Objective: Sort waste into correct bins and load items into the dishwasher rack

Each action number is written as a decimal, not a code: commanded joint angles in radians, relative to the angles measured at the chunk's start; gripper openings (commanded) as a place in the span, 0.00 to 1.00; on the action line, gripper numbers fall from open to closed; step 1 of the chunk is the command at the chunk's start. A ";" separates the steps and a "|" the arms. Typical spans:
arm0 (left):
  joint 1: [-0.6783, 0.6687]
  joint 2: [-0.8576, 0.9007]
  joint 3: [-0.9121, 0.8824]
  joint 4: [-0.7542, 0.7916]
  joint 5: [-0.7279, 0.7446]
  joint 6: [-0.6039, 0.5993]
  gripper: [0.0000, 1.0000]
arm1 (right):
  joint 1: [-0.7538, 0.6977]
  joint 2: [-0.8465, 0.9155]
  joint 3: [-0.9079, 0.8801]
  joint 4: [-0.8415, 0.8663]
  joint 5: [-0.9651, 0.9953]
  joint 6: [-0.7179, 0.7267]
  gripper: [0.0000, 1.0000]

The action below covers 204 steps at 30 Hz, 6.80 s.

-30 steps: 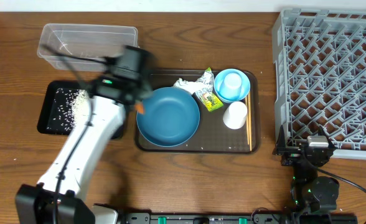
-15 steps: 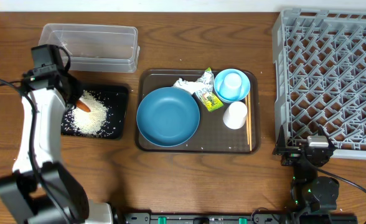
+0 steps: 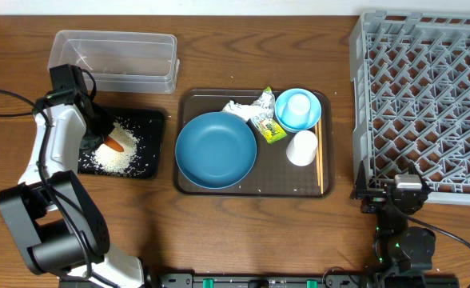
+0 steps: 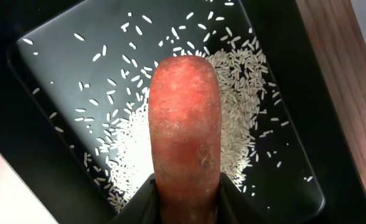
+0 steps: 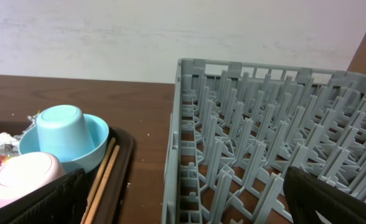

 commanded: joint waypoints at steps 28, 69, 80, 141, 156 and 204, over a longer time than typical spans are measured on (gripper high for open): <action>0.004 -0.002 -0.003 0.011 -0.005 0.047 0.30 | -0.005 -0.005 -0.002 -0.003 0.003 0.010 0.99; -0.395 -0.418 -0.003 -0.193 0.332 0.159 0.92 | -0.005 -0.005 -0.002 -0.003 0.003 0.010 0.99; -0.592 -0.417 -0.020 -0.323 0.332 0.159 0.99 | -0.005 -0.005 -0.002 -0.003 0.003 0.010 0.99; -0.607 -0.417 -0.020 -0.338 0.050 0.162 0.98 | -0.004 -0.005 -0.002 0.037 -1.114 1.009 0.99; -0.607 -0.417 -0.020 -0.338 0.050 0.162 0.98 | -0.004 0.056 0.136 -0.096 -0.866 0.924 0.99; -0.607 -0.417 -0.020 -0.338 0.050 0.162 0.98 | 0.406 1.582 1.133 -0.668 -0.032 0.410 0.99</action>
